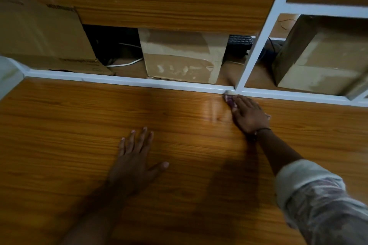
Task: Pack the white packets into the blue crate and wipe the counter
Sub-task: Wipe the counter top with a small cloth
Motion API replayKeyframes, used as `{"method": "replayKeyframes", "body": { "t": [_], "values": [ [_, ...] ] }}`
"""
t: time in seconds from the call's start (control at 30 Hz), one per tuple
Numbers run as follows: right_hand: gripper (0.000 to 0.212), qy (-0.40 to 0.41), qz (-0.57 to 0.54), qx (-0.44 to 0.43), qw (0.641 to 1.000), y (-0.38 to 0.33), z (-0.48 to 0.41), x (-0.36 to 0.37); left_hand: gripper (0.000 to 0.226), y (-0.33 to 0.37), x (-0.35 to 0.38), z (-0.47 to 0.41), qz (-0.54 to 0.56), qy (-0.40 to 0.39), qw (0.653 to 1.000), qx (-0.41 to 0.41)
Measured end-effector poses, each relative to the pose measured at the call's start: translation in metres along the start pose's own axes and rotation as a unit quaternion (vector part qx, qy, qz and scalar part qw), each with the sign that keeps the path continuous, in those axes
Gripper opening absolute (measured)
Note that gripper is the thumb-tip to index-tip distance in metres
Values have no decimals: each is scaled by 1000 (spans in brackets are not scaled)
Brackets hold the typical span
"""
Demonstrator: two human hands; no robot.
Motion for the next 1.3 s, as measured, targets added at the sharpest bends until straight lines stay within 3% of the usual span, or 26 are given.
{"method": "replayKeyframes", "body": {
  "t": [0.17, 0.23, 0.37, 0.47, 0.57, 0.63, 0.7, 0.77, 0.83, 1.0, 1.07, 1.13, 1.23, 1.3],
  "values": [
    [58, -1, 16, 110, 994, -12, 3, 2, 108, -1, 1, -1, -8, 9, 1000, 0],
    [61, 0, 18, 114, 993, -39, 2, 5, 108, -1, 1, -1, -10, 13, 1000, 3],
    [59, -8, 6, -8, 1000, -115, 19, 11, 109, -2, 4, -2, -10, 17, 1000, 1],
    [57, -15, 15, -168, 986, -168, 66, 17, 110, -1, 5, -1, -9, 13, 1000, -8],
    [59, -30, 40, -264, 963, -157, 105, 22, 111, 0, 3, 0, -7, 10, 1000, -5],
    [61, -15, 46, -191, 980, -113, 102, 18, 111, -2, 4, 0, -13, 12, 1000, -4],
    [63, -18, 38, -49, 998, -59, 96, 11, 111, -3, 6, 0, -21, 17, 1000, -2],
    [64, -25, 31, 29, 999, -38, 103, 9, 111, -3, 9, 0, -22, 28, 999, -1],
    [61, -22, 31, 16, 999, -61, 126, 10, 112, -4, 11, 0, -21, 35, 999, -1],
    [59, -30, 27, -187, 982, -158, 241, 16, 116, -2, 10, 1, -11, 36, 999, -13],
    [59, -50, 28, -213, 975, -159, 270, 14, 115, -2, 10, 5, -7, 41, 999, -9],
    [61, -35, 30, -142, 989, -126, 267, 11, 112, -1, 9, 10, -2, 49, 999, 1],
    [67, -21, 29, 44, 998, -55, 252, 3, 107, 2, 13, 21, -5, 54, 998, 12],
    [66, -20, 28, 85, 996, -60, 262, 1, 108, 2, 14, 27, -9, 52, 999, 13]
  ]
}}
Point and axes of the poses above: each hand's wrist, its own z-axis away from the middle knuckle, its own x-axis out of the palm, y = z × x, the point moved 6 cm from there along -z, towards the middle knuckle, and after that the axes turned 9 degrees about z, right-handed, at the moved point
